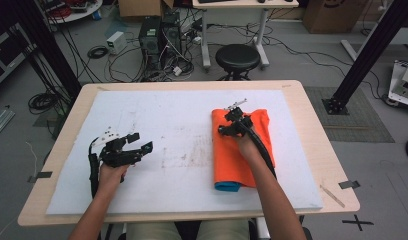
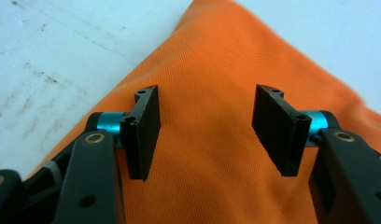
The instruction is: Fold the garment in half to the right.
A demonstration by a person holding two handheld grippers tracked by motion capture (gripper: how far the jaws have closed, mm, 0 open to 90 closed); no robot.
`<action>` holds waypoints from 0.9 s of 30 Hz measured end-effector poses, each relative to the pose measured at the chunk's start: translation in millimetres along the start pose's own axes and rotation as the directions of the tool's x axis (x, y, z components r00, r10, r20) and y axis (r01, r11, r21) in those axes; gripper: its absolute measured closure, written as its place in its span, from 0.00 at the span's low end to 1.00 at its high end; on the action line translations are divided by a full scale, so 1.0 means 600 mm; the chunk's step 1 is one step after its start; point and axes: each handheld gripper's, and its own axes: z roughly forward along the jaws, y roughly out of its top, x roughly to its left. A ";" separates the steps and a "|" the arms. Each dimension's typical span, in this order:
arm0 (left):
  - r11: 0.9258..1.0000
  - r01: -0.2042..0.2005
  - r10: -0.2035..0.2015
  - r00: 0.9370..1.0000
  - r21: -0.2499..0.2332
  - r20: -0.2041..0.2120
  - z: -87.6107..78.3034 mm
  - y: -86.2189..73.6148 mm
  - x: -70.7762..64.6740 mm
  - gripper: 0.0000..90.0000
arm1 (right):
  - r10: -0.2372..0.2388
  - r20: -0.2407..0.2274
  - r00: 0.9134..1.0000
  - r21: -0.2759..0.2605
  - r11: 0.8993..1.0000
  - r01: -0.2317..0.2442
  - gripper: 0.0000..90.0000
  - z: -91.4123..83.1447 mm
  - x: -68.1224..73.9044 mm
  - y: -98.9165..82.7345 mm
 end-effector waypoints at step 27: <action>1.000 0.008 -0.008 1.000 0.005 0.017 0.002 0.004 0.001 0.24 | 0.026 0.032 0.999 -0.023 0.999 -0.025 0.79 0.066 0.009 0.051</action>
